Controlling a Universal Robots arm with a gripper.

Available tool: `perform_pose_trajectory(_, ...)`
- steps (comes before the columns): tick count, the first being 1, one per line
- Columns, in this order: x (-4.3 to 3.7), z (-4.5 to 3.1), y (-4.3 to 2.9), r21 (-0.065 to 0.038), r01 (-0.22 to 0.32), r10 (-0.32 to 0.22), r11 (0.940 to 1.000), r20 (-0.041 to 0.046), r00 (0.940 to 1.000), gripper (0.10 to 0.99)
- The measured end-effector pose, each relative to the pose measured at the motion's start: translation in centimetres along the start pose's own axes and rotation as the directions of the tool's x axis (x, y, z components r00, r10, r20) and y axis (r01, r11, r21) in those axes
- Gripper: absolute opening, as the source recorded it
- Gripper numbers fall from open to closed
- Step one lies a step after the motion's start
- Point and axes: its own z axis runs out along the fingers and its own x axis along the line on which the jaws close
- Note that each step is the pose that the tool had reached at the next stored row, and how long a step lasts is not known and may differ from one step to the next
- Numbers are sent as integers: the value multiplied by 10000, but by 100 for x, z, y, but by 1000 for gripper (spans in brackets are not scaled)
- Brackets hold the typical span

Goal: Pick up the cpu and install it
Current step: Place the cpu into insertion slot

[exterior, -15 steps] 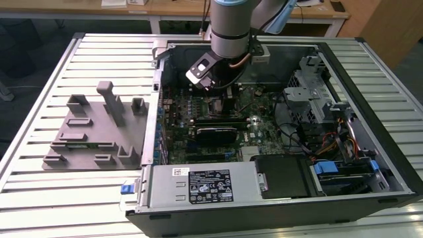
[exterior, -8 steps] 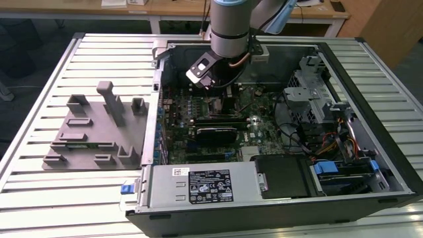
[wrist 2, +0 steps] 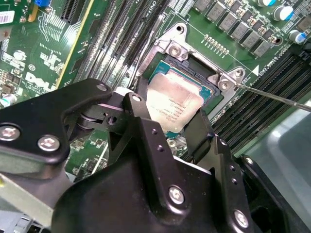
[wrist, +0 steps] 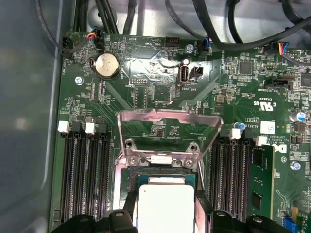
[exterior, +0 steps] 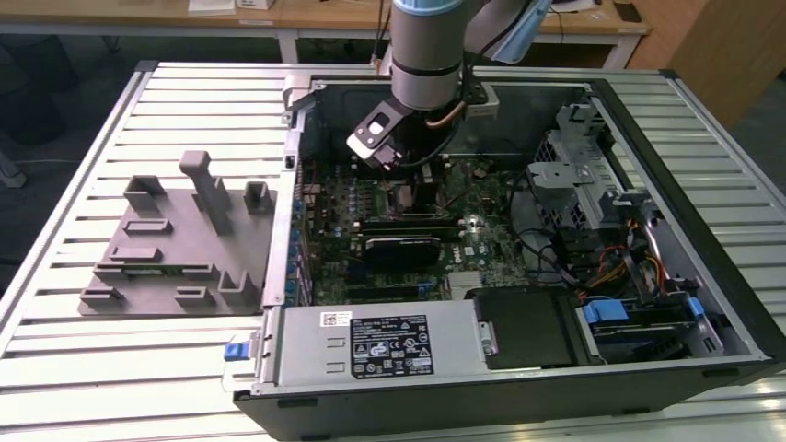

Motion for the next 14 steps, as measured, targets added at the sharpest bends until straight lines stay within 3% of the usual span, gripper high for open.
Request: perform_pose_trajectory(14,37,39,-5,1,-104,104,9999,-23,9999,545)
